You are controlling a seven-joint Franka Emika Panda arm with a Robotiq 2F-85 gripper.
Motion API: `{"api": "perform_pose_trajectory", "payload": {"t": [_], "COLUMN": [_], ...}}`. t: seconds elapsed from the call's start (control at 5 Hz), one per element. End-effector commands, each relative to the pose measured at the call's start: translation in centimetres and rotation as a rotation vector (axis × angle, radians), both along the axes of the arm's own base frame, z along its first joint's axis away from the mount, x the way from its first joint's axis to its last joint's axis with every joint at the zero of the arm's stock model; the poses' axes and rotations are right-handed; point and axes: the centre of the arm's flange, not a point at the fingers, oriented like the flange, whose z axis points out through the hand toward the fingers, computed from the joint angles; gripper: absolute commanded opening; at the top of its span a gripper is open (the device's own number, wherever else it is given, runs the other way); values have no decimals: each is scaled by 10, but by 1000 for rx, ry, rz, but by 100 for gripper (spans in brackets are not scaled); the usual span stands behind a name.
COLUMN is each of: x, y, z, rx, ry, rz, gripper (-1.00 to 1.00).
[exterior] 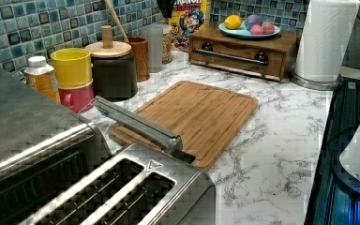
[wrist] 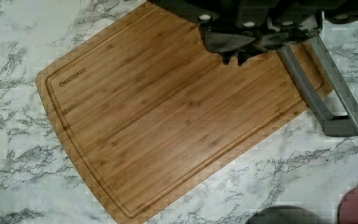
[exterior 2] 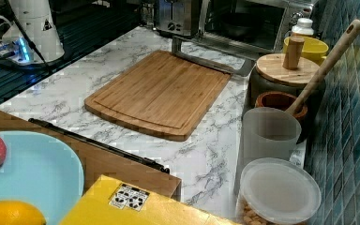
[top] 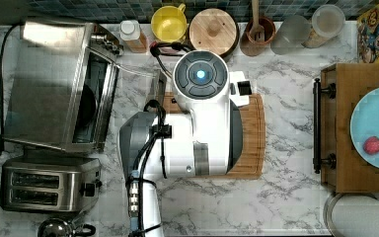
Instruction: Close the oven.
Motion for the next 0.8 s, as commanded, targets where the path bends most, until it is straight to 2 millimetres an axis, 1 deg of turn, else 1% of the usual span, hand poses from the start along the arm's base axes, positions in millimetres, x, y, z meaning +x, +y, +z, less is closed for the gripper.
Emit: {"api": "perform_pose_trajectory", "payload": {"t": [0.2, 0.4, 0.6, 0.8], "x": [-19, -48, -76, -85], "y": [12, 7, -6, -31], "z": [-19, -42, -67, -93], "rx": [-1, 92, 195, 315], "ry": [-46, -96, -158, -281], "rz": [-26, -20, 61, 131], "gripper": [-100, -100, -100, -100]}}
